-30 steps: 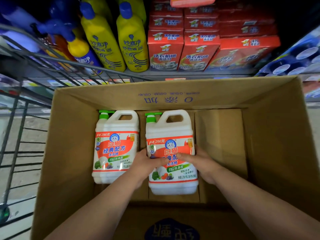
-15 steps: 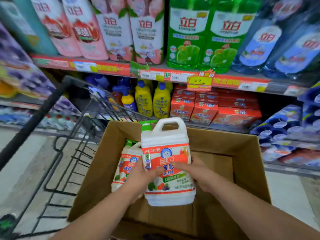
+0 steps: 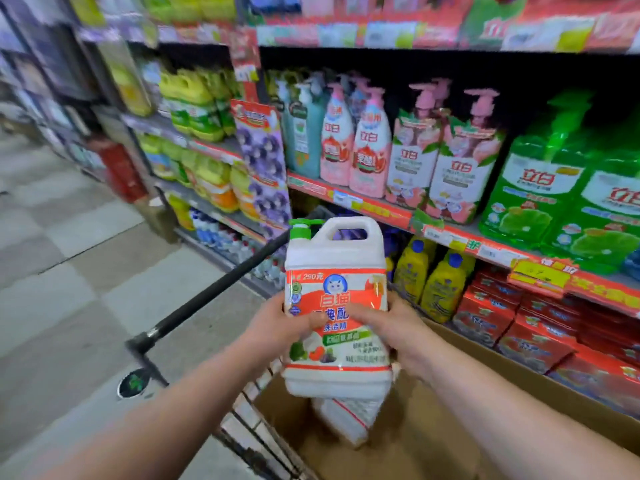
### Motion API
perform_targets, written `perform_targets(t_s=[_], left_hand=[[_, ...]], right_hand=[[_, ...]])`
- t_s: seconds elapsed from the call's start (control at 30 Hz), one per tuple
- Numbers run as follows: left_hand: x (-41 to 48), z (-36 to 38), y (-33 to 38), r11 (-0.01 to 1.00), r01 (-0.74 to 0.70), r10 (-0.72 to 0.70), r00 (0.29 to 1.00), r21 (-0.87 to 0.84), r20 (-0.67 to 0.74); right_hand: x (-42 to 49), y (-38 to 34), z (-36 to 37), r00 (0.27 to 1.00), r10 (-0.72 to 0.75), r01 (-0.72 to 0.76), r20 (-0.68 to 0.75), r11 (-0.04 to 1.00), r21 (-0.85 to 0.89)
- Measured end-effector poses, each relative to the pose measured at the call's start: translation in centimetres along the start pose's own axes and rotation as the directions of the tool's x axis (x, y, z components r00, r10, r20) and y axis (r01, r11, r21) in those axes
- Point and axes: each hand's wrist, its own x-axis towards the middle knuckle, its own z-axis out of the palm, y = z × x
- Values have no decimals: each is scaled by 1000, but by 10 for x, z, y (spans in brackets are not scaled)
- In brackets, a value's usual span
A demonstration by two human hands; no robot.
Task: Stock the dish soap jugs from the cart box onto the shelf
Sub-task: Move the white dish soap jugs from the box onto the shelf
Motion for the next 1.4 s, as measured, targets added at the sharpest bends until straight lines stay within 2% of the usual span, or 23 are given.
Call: perform_targets(t_s=[0.27,0.6,0.8,1.13,1.4], left_hand=[[-50,-128,11,992,-122,114,981,-44,-156],[-118,-342,-15,971,-222,180,927,-94,-328],[-139,-441,-37,976,-183,120,904,-119,-410],[-95,-554,-48,974,-161,58,859,-160,-510],[17,-660,-16,978,-159,63,846,-138,-530]], right_hand=[[5,-30,136,973,-82,89,215,996,-23],[8,-20,369,904,-125,164,409,985,-62],[20,-7,476,865,-63,146,498,981,-130],[97,-8,594,809,1,107,588,983,-149],[233,-41,678,808,2,108,589,982,-152]])
